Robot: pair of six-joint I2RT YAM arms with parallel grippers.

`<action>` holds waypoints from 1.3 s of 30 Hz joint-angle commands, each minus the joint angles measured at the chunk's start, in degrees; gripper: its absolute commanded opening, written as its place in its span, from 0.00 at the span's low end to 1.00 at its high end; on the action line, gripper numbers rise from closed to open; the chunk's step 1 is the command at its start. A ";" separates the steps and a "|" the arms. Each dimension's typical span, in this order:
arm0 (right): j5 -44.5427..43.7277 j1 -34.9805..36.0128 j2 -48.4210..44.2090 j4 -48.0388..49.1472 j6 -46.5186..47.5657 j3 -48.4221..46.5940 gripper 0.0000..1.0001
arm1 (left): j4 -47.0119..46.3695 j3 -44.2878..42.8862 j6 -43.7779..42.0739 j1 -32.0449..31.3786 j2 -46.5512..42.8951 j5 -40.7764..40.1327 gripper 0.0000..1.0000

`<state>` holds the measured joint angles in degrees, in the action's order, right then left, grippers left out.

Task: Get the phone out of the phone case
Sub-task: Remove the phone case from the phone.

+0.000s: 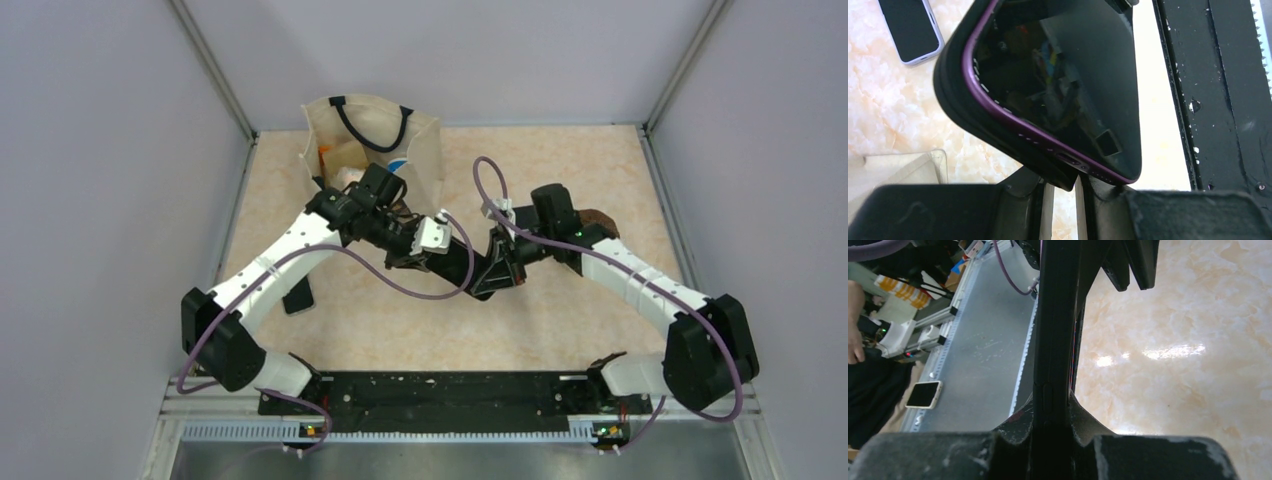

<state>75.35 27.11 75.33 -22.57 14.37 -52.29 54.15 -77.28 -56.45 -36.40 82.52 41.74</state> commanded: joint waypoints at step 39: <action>-0.36 0.59 0.98 -7.40 15.35 -14.03 0.00 | -21.17 10.16 21.16 8.20 -11.09 15.94 0.23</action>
<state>71.26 26.81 76.07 -34.54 23.83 -61.91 31.75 -65.45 -32.75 -29.93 75.66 53.82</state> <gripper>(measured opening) 0.110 0.149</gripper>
